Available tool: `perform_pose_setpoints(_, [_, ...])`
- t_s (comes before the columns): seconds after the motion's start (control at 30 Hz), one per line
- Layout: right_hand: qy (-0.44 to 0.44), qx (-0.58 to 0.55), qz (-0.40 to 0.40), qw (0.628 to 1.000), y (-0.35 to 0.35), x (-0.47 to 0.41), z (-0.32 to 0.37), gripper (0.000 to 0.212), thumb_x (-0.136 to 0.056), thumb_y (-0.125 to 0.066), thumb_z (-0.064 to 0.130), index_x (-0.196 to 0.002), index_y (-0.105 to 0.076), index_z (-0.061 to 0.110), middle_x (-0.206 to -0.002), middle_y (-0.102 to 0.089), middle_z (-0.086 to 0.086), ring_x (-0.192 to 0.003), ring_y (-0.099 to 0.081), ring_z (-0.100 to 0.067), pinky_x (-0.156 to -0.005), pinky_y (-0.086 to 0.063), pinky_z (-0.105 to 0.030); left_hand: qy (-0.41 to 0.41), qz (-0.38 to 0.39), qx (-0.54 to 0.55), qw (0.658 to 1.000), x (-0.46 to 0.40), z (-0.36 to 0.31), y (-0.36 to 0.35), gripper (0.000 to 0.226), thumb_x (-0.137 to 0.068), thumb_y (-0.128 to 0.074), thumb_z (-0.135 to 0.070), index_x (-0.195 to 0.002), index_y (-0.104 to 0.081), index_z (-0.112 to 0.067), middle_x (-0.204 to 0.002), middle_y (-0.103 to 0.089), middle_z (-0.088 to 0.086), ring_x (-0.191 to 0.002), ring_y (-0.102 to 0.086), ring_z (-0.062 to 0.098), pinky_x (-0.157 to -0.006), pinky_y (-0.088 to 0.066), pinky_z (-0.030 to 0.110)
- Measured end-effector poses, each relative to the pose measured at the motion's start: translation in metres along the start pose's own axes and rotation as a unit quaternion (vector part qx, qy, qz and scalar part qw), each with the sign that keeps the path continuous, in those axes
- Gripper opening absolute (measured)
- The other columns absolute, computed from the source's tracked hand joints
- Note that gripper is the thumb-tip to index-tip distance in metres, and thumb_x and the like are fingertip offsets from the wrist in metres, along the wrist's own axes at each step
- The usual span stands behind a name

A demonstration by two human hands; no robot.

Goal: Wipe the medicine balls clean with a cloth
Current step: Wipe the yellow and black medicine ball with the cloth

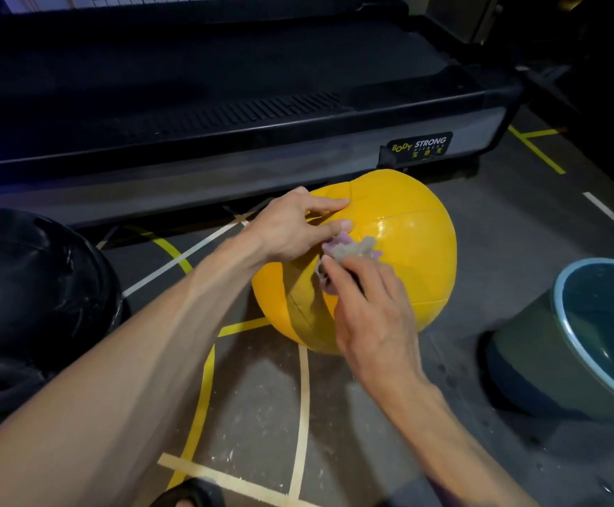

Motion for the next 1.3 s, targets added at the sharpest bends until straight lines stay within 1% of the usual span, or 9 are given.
perform_pose_setpoints(0.2, [0.169, 0.061, 0.102, 0.978, -0.035, 0.038, 0.035, 0.041, -0.098, -0.045, 0.008, -0.135, -0.063, 0.009, -0.126, -0.065, -0.008, -0.119, -0.061, -0.025, -0.107, -0.035, -0.034, 0.002, -0.005, -0.013, 1.0, 0.005, 0.012, 0.004, 0.055, -0.093, -0.057, -0.063, -0.145, -0.051, -0.047, -0.115, -0.05, -0.004, -0.107, -0.051, 0.015, -0.081, -0.038, 0.029])
perform_pose_setpoints(0.33, [0.12, 0.067, 0.048, 0.989, -0.021, 0.0, 0.025, 0.041, -0.087, -0.066, 0.008, -0.128, -0.066, 0.007, -0.122, -0.064, -0.008, -0.121, -0.054, -0.027, -0.1, -0.04, -0.035, -0.005, -0.006, -0.016, 1.0, 0.001, 0.008, 0.003, 0.051, -0.096, -0.058, -0.058, -0.145, -0.053, -0.045, -0.116, -0.051, -0.004, -0.104, -0.052, 0.01, -0.078, -0.036, 0.021])
perform_pose_setpoints(0.43, [0.084, 0.047, 0.015, 0.995, -0.028, -0.014, 0.021, 0.033, -0.092, -0.056, 0.008, -0.122, -0.068, 0.005, -0.125, -0.065, -0.012, -0.125, -0.051, -0.029, -0.104, -0.044, -0.04, -0.006, 0.005, -0.029, 1.0, -0.002, 0.006, 0.005, 0.043, -0.101, -0.055, -0.051, -0.144, -0.055, -0.044, -0.113, -0.049, -0.007, -0.098, -0.05, 0.005, -0.073, -0.033, 0.013])
perform_pose_setpoints(0.77, [0.192, 0.008, 0.21, 0.959, -0.056, 0.064, 0.033, 0.044, -0.101, -0.034, 0.021, -0.129, -0.068, 0.017, -0.146, -0.056, 0.004, -0.141, -0.045, -0.015, -0.124, -0.012, -0.028, -0.02, -0.002, -0.06, 0.998, 0.003, 0.019, 0.009, 0.043, -0.104, -0.048, -0.05, -0.147, -0.049, -0.046, -0.111, -0.049, -0.003, -0.099, -0.05, 0.012, -0.082, -0.038, 0.03])
perform_pose_setpoints(0.87, [0.168, -0.007, 0.121, 0.978, -0.028, 0.051, 0.019, 0.04, -0.103, -0.035, 0.011, -0.126, -0.068, 0.01, -0.131, -0.067, -0.004, -0.133, -0.048, -0.022, -0.123, -0.015, -0.031, -0.019, -0.008, -0.05, 0.999, 0.002, 0.019, 0.009, 0.042, -0.105, -0.049, -0.047, -0.147, -0.049, -0.044, -0.111, -0.05, -0.003, -0.1, -0.05, 0.012, -0.081, -0.035, 0.028])
perform_pose_setpoints(0.97, [0.111, -0.057, 0.029, 0.992, -0.014, 0.025, -0.007, 0.041, -0.098, -0.046, 0.008, -0.137, -0.057, 0.008, -0.144, -0.057, -0.007, -0.139, -0.042, -0.018, -0.119, -0.03, -0.03, -0.021, -0.016, -0.053, 0.998, 0.0, 0.022, 0.012, 0.041, -0.105, -0.05, -0.045, -0.147, -0.05, -0.043, -0.109, -0.05, -0.003, -0.093, -0.049, 0.009, -0.075, -0.034, 0.023])
perform_pose_setpoints(1.07, [0.073, -0.075, 0.047, 0.993, -0.023, 0.02, -0.003, 0.041, -0.097, -0.046, 0.007, -0.133, -0.064, 0.006, -0.143, -0.057, -0.007, -0.141, -0.042, -0.013, -0.119, -0.03, -0.028, -0.027, -0.025, -0.061, 0.997, 0.003, 0.027, 0.014, 0.041, -0.105, -0.051, -0.043, -0.146, -0.052, -0.043, -0.108, -0.05, -0.003, -0.091, -0.049, 0.008, -0.072, -0.033, 0.018])
perform_pose_setpoints(1.2, [0.094, -0.082, 0.073, 0.989, -0.011, 0.043, -0.001, 0.045, -0.091, -0.048, 0.002, -0.131, -0.068, 0.011, -0.141, -0.061, -0.003, -0.136, -0.049, -0.019, -0.113, -0.038, -0.036, -0.009, -0.042, -0.06, 0.997, 0.012, 0.045, 0.024, 0.041, -0.105, -0.05, -0.044, -0.146, -0.05, -0.045, -0.115, -0.055, 0.001, -0.105, -0.053, 0.018, -0.085, -0.039, 0.031])
perform_pose_setpoints(1.3, [-0.032, -0.124, 0.017, 0.992, 0.006, 0.043, -0.024, 0.056, -0.087, -0.063, -0.014, -0.137, -0.062, 0.009, -0.148, -0.054, -0.001, -0.141, -0.045, -0.02, -0.115, -0.04, -0.039, 0.019, -0.053, -0.07, 0.996, 0.018, 0.059, 0.033, 0.042, -0.106, -0.047, -0.042, -0.148, -0.049, -0.042, -0.125, -0.057, 0.003, -0.116, -0.054, 0.023, -0.09, -0.037, 0.033])
Point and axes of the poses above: each hand's wrist, its own x-axis away from the middle knuckle, its own y-axis out of the back of the hand, z = x × y, the point moved 3 cm from there along -x, towards the middle knuckle
